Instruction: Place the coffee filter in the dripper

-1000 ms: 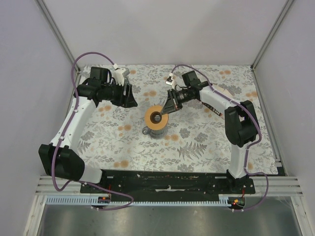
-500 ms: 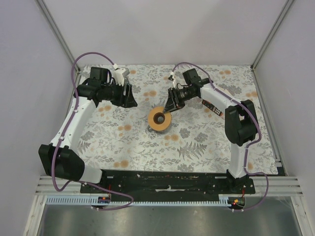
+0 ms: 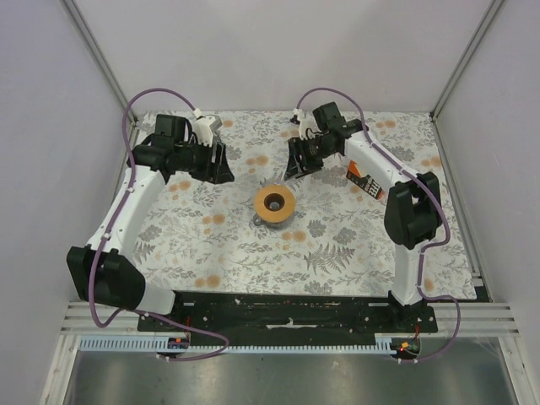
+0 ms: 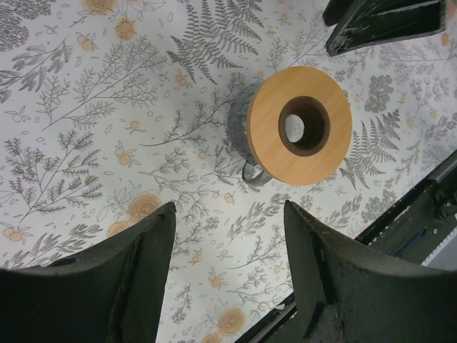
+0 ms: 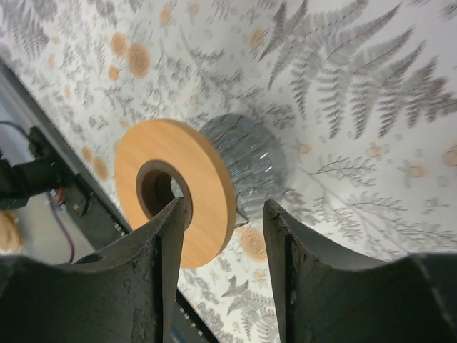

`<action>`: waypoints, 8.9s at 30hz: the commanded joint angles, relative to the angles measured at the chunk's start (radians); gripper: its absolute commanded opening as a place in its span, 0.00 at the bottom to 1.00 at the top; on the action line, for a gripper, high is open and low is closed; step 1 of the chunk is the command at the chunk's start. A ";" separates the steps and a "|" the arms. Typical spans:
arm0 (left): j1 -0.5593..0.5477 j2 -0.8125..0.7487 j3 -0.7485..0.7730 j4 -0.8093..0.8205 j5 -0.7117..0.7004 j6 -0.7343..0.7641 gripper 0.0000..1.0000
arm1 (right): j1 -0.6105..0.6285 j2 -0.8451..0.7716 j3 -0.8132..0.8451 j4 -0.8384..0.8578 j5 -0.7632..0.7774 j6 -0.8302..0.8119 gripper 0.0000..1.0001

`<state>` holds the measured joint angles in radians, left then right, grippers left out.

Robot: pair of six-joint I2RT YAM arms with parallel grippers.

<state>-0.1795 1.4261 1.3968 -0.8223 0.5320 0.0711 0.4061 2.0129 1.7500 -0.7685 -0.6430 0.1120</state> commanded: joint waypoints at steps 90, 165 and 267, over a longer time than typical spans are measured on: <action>-1.239 -0.332 -0.297 -0.081 -1.482 1.293 0.02 | 0.370 -0.510 0.016 -0.051 0.382 -0.043 0.83; -0.222 -0.069 -0.045 0.212 -0.095 -0.544 0.60 | 0.140 -0.197 -0.056 0.020 0.100 -0.034 0.00; -0.212 0.126 0.068 0.196 -0.110 -0.372 0.73 | 0.120 -0.265 0.125 -0.097 0.206 -0.244 0.98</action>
<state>-0.3889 1.6169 1.3922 -0.6281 0.4767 -0.4240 0.5232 1.9038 1.8149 -0.8371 -0.4438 -0.0128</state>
